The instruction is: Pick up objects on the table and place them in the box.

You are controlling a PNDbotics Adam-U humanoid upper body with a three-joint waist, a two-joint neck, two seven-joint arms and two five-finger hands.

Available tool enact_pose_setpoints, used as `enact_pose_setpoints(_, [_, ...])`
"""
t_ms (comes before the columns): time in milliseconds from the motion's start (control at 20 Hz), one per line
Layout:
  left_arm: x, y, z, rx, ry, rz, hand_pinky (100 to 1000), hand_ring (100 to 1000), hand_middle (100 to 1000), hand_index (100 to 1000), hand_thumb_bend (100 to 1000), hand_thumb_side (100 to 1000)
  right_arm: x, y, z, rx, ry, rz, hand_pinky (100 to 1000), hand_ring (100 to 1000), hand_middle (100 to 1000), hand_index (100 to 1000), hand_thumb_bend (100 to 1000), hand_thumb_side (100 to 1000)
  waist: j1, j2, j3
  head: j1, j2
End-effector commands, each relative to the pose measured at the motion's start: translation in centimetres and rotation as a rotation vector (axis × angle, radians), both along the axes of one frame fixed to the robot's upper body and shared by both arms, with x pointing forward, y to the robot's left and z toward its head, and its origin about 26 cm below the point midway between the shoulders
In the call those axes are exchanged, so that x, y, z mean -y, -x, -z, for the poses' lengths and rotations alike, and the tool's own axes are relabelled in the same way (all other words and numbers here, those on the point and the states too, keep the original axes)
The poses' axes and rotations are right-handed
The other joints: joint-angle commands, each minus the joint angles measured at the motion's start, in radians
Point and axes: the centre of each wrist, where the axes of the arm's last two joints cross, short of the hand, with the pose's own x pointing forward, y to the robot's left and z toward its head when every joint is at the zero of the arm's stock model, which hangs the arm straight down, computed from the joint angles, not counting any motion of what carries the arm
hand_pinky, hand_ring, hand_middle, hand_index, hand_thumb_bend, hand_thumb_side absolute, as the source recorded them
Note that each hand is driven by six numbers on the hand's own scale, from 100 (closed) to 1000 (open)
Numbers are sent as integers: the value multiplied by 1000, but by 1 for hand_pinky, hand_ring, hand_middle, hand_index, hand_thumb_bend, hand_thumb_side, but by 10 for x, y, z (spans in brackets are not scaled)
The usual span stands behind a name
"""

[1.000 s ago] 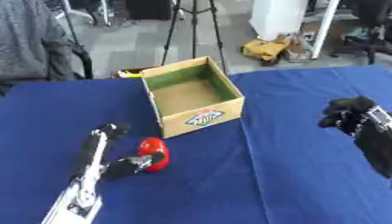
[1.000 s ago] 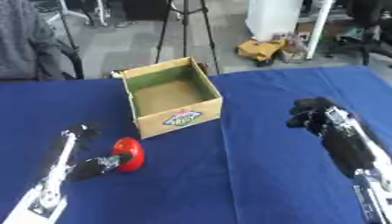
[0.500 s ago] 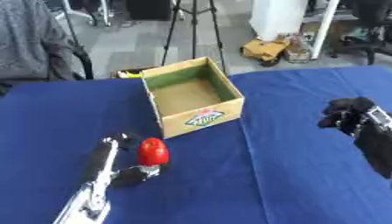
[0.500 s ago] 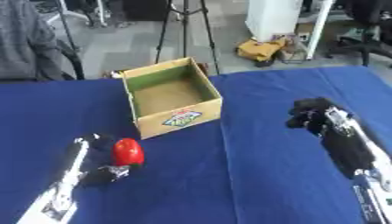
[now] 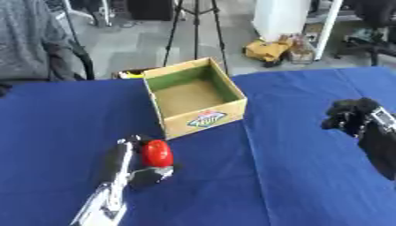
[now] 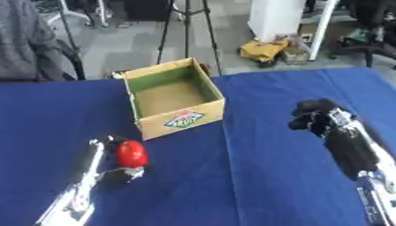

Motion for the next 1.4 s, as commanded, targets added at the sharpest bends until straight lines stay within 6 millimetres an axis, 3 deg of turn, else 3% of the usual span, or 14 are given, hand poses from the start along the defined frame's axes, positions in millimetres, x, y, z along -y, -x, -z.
enact_pose_setpoints(50, [6,-5,-6,37,-4,-3,556,598,571,718,911,457,0,-1,-7,22,15,-7,699,614,621,738,100,784,-3,-13,-1,0,-4])
enact_pose_setpoints(350, [8,-7,-4,42,-17,-13,555,597,569,718,908,453,0,0,-7,21,16,-7,699,614,621,738,100,784,-2,-13,-1,-2,-2])
enact_pose_setpoints(400, [8,-8,-3,39,-25,-14,556,606,580,724,858,418,0,0,-7,21,16,-8,699,616,622,738,100,784,-2,-13,-2,-1,-2])
enact_pose_setpoints(600, [9,-11,5,21,-87,-28,555,610,584,729,807,387,0,-1,-7,22,15,-9,699,616,623,738,100,783,-3,-12,-7,1,-2])
enact_pose_setpoints(800, [9,-12,8,16,-108,-28,555,610,584,729,807,387,0,-1,-7,22,15,-8,699,616,623,738,100,783,-4,-12,-7,1,-2])
enact_pose_setpoints(850, [7,-11,11,3,-117,-32,479,571,571,733,543,297,0,-1,-7,22,14,-8,699,618,624,737,100,783,-3,-13,-7,0,-2])
enact_pose_setpoints(900, [5,-11,15,-14,-130,-37,467,565,567,732,432,268,0,-1,-7,21,14,-8,699,619,624,737,100,783,-3,-13,-6,-1,-2])
enact_pose_setpoints(950, [3,-12,17,-23,-139,-41,463,562,566,732,404,259,0,-1,-7,20,14,-8,699,619,624,737,100,783,-3,-13,-6,-1,-2])
enact_pose_setpoints(1000, [2,-12,18,-27,-145,-45,434,539,559,729,299,227,0,-1,-7,20,14,-8,699,619,624,736,100,783,-3,-13,-5,-1,-1])
enact_pose_setpoints(1200, [-1,-12,22,-25,-142,-53,391,509,544,721,133,192,0,-1,-7,20,15,-6,699,620,625,736,100,783,-2,-13,-5,0,-1])
enact_pose_setpoints(1400, [-7,-12,19,-3,-111,-63,357,489,528,706,100,150,0,-1,-6,18,15,-7,699,622,625,736,100,782,-1,-14,-6,2,1])
